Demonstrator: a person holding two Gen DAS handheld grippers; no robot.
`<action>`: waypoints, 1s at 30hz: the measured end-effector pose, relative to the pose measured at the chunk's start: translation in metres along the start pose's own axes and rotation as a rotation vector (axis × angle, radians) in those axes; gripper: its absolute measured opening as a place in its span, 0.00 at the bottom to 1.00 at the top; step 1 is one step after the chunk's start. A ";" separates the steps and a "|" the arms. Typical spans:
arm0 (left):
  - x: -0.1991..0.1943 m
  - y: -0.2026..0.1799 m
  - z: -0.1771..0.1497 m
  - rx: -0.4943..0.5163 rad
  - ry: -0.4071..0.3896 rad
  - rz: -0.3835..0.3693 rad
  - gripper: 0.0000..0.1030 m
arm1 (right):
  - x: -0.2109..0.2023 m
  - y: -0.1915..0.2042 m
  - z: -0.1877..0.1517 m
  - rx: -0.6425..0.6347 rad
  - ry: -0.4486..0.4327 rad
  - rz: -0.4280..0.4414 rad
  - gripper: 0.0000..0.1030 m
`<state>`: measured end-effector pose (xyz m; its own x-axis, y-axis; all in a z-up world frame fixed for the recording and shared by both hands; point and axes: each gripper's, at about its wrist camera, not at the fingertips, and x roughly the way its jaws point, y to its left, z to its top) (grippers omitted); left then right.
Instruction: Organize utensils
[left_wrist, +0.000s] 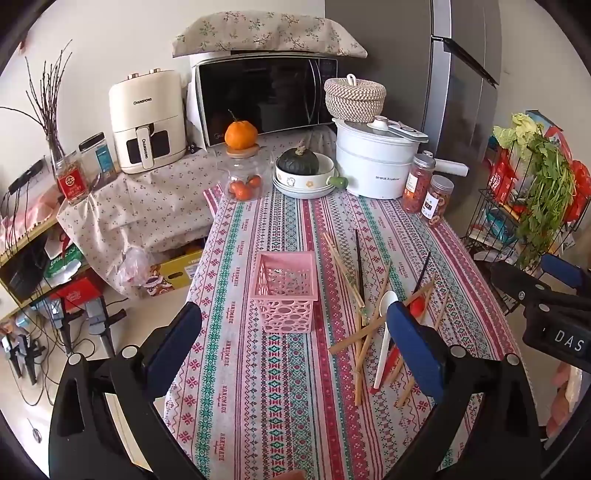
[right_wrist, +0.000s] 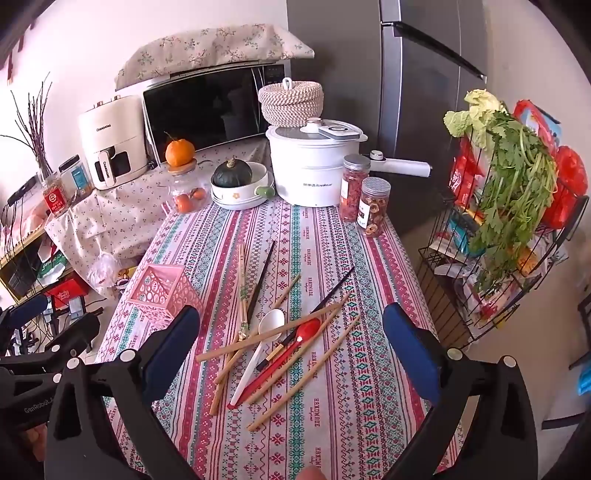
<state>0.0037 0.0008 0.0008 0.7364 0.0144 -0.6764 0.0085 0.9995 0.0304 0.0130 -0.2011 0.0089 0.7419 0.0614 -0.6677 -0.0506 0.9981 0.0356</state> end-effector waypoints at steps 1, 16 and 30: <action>0.000 0.004 -0.003 -0.013 -0.001 0.000 0.93 | 0.000 0.000 0.000 -0.001 -0.001 0.001 0.94; 0.000 0.008 -0.001 -0.012 -0.004 0.005 0.93 | 0.001 0.002 0.001 -0.010 -0.003 0.006 0.94; -0.005 0.018 0.005 -0.025 -0.019 0.011 0.93 | 0.004 0.003 -0.001 -0.013 0.002 0.011 0.94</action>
<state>0.0040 0.0184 0.0084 0.7491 0.0253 -0.6620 -0.0168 0.9997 0.0192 0.0147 -0.1983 0.0057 0.7396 0.0719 -0.6692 -0.0673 0.9972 0.0328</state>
